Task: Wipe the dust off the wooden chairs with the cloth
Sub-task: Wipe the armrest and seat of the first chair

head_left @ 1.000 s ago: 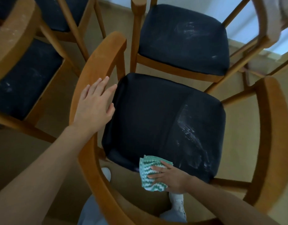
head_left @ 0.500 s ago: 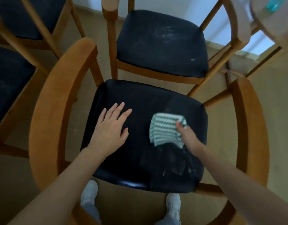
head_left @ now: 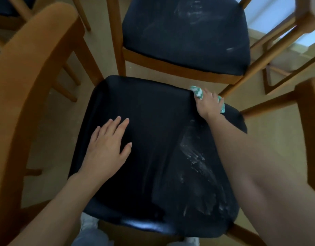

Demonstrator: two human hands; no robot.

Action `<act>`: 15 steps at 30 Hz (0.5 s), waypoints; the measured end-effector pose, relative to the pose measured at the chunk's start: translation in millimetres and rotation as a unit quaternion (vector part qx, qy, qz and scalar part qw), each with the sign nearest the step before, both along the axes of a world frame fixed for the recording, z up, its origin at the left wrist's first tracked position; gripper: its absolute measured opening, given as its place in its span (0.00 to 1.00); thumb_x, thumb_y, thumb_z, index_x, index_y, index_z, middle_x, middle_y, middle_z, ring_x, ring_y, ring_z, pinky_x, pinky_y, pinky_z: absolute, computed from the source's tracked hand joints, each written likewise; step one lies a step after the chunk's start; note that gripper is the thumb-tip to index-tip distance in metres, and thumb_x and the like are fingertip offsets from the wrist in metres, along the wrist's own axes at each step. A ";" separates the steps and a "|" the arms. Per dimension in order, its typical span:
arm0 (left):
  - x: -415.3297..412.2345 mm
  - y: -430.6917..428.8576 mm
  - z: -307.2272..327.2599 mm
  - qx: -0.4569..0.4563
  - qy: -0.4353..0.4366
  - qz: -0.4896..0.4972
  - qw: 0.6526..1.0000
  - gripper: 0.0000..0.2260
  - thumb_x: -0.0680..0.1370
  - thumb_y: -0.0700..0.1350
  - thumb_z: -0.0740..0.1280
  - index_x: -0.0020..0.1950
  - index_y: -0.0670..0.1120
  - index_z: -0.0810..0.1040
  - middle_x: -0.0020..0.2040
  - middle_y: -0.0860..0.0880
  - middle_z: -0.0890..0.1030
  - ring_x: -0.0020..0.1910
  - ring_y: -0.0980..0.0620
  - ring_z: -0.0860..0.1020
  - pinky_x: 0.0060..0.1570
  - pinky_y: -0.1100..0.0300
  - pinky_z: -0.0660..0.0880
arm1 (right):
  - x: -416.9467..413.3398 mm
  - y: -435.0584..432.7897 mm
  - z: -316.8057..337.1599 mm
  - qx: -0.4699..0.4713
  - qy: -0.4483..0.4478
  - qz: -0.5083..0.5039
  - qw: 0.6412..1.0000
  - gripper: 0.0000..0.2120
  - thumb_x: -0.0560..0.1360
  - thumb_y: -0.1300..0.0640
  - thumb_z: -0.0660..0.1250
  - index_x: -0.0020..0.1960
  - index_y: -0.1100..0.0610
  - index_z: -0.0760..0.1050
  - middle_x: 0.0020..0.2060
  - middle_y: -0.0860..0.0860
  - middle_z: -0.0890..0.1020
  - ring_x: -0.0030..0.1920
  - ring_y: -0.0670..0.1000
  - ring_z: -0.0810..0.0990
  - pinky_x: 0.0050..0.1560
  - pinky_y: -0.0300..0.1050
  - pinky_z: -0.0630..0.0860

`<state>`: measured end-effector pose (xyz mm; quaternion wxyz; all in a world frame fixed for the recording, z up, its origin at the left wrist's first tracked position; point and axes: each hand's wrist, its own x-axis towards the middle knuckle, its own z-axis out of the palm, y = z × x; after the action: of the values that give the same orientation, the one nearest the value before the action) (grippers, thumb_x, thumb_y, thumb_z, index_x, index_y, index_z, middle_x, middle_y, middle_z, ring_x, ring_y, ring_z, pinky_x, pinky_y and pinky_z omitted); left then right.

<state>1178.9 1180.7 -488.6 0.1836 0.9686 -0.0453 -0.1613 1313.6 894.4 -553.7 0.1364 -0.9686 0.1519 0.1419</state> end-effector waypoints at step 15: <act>-13.0 -4.6 32.0 -0.016 0.022 -0.002 1.000 0.28 0.80 0.51 0.58 0.77 0.51 0.49 0.78 0.50 0.51 0.76 0.52 0.48 0.73 0.54 0.46 | -235.1 78.5 8.9 0.122 0.101 0.470 0.868 0.32 0.80 0.52 0.59 0.75 0.38 0.43 0.74 0.39 0.39 0.72 0.49 0.27 0.64 0.47 0.18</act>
<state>1165.9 1176.1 -456.6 0.2001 0.9616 -0.0454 -0.1825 1078.5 972.9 -544.8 0.1551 -0.8815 -0.3266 0.3036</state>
